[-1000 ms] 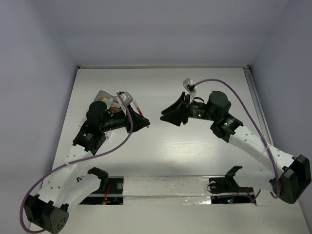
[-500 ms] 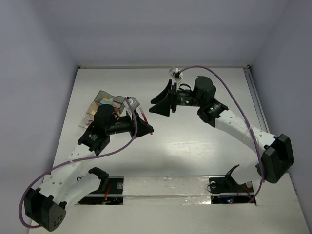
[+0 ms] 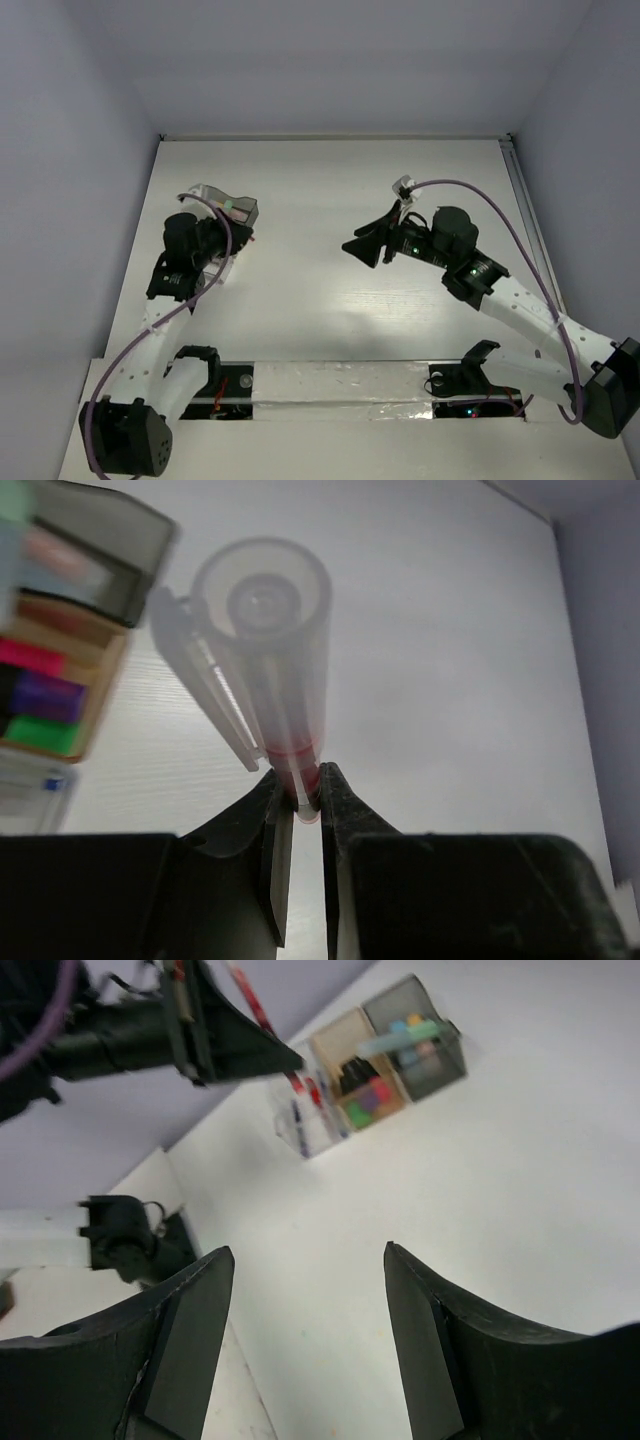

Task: Sort the stationery into containers
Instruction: Place the pen in the storage box.

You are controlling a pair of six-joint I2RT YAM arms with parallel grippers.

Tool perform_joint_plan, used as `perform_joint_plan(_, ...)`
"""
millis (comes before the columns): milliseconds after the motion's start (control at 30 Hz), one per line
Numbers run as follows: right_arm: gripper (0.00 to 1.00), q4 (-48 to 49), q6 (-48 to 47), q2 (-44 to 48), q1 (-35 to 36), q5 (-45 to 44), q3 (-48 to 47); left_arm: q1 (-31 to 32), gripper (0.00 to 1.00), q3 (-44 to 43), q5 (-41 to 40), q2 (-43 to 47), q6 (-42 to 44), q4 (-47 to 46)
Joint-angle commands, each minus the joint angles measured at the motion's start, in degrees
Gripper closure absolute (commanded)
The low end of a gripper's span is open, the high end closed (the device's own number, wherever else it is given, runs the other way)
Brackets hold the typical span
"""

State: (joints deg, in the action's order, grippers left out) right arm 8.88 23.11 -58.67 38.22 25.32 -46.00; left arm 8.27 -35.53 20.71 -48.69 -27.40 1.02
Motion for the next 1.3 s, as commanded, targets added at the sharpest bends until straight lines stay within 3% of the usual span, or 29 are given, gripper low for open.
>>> perform_joint_plan(0,0.33,-2.91,-1.23,1.37,-0.07,-8.44,5.29,-7.12,1.00,0.81,-4.96,0.70,-3.62,-1.19)
perform_joint_plan(200,0.32,2.09,0.44,0.49,-0.07,-7.48,11.80,-15.38,1.00,0.29,-12.18,-1.85,-2.66,1.00)
perform_joint_plan(333,0.32,2.19,0.00,0.93,-0.07,-7.13,12.33,-16.97,1.00,0.37,-15.35,-3.25,-3.27,2.06)
perform_joint_plan(567,0.32,1.93,0.18,2.77,-0.07,-6.07,13.13,-17.50,1.00,5.63,-15.18,-3.44,-9.25,0.39)
perform_joint_plan(833,0.32,1.57,0.44,2.78,-0.07,-5.20,12.95,-17.50,1.00,11.09,-12.27,3.06,-16.72,1.27)
perform_joint_plan(1267,0.32,1.66,0.27,2.43,-0.07,-4.14,13.13,-17.50,1.00,12.76,-15.96,0.52,-15.59,-0.49)
